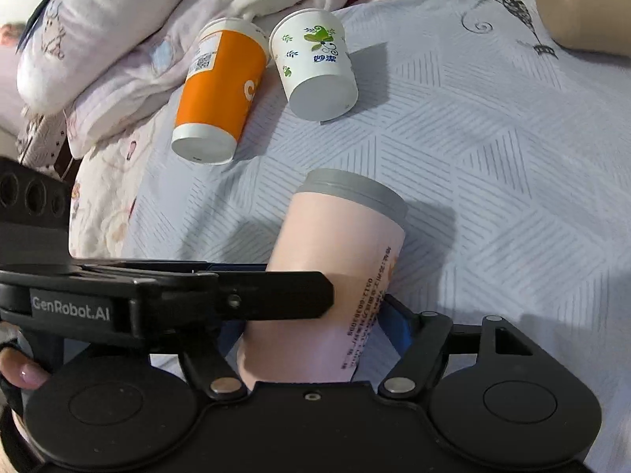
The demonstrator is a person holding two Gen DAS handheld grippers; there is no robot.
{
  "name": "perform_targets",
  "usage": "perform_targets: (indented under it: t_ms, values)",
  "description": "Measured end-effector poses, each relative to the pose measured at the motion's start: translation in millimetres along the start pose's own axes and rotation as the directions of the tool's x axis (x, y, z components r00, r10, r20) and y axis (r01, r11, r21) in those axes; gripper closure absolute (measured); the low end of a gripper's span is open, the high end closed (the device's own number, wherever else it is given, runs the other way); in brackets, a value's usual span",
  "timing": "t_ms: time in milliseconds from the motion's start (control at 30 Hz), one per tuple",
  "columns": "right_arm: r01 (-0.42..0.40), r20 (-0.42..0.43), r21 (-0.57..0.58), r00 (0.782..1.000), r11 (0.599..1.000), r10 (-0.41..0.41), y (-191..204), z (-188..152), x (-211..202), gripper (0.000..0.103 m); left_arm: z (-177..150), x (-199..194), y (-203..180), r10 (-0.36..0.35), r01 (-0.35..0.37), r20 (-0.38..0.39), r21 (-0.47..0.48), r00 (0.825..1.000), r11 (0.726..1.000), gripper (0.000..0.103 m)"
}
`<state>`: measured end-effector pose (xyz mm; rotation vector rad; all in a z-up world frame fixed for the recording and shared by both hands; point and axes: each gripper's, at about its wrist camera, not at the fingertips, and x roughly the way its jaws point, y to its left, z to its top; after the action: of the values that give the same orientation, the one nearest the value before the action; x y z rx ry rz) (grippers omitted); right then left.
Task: Flip cup upright
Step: 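Lift the pink cup with the right gripper while the left gripper pushes its base to tip it upright, then set the upright pink cup on the cloth and open the right gripper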
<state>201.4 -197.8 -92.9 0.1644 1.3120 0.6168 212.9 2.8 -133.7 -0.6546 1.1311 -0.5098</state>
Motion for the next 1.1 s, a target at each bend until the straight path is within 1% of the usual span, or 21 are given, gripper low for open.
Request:
perform_targets:
  t_ms: [67,200,267,400,433,500,533,567,633,667,733,800,900,967,1067,1100]
  values:
    - [0.002,0.016,-0.016,1.0,1.0,-0.002,1.6,0.2,-0.2,0.028,0.0,-3.9,-6.1,0.02,-0.021,0.02,0.044,1.0,0.999,0.045]
    - [0.053,0.085,-0.13,0.995,0.99,-0.042,18.9,-0.3,-3.0,0.028,2.1,-14.2,-25.0,0.069,-0.082,0.083,0.163,0.994,0.983,0.044]
    - [0.095,0.144,-0.204,0.987,0.974,-0.066,27.8,-0.3,-5.6,0.029,4.5,-20.0,-32.4,0.083,-0.107,0.121,0.214,0.989,0.971,0.044]
    - [0.121,0.25,-0.264,0.967,0.957,-0.053,28.2,2.1,-11.2,0.029,9.9,-24.0,-43.9,0.093,-0.143,0.179,0.295,0.979,0.945,0.044]
    - [0.154,0.284,-0.294,0.956,0.943,-0.068,30.1,0.5,-11.6,0.029,10.7,-24.3,-45.7,0.089,-0.147,0.192,0.313,0.977,0.939,0.044]
    - [0.27,0.371,-0.389,0.921,0.881,-0.119,39.0,-7.2,-8.5,0.03,10.2,-23.1,-49.7,0.086,-0.16,0.22,0.348,0.972,0.923,0.044]
    - [0.312,0.407,-0.416,0.904,0.854,-0.132,42.0,-10.4,-5.9,0.03,9.3,-22.5,-51.5,0.088,-0.172,0.237,0.363,0.968,0.916,0.044]
    - [0.34,0.441,-0.429,0.887,0.837,-0.134,41.6,-12.5,-4.0,0.031,7.4,-22.3,-51.8,0.09,-0.183,0.252,0.377,0.964,0.908,0.044]
    - [0.373,0.483,-0.442,0.866,0.816,-0.134,41.4,-13.3,-0.7,0.031,5.1,-19.8,-53.6,0.091,-0.203,0.282,0.396,0.955,0.896,0.044]
    - [0.407,0.514,-0.456,0.846,0.791,-0.139,41.2,-14.7,2.3,0.031,4.4,-18.2,-53.4,0.091,-0.211,0.297,0.402,0.951,0.891,0.044]
    - [0.455,0.556,-0.469,0.818,0.757,-0.147,41.9,-15.2,7.9,0.032,3.2,-14.8,-54.0,0.093,-0.225,0.313,0.418,0.945,0.88,0.044]
    - [0.474,0.587,-0.467,0.798,0.746,-0.14,36.6,-14.3,12.3,0.033,-0.3,-11.3,-54.6,0.09,-0.242,0.337,0.44,0.937,0.865,0.045]
    - [0.507,0.634,-0.478,0.765,0.718,-0.118,28.8,-16.1,16.9,0.033,-2.3,-9.0,-53.0,0.07,-0.24,0.364,0.446,0.929,0.862,0.045]
    - [0.502,0.644,-0.472,0.758,0.725,-0.105,25.7,-13.7,17.7,0.033,-2.1,-8.5,-52.2,0.062,-0.236,0.371,0.444,0.926,0.865,0.045]
    - [0.479,0.648,-0.445,0.756,0.757,-0.098,20.2,-9.6,16.0,0.033,-4.0,-8.5,-52.7,0.044,-0.222,0.374,0.448,0.926,0.866,0.045]
    - [0.476,0.647,-0.444,0.756,0.759,-0.096,19.6,-8.9,16.3,0.033,-5.1,-8.0,-53.7,0.044,-0.223,0.373,0.454,0.927,0.863,0.045]
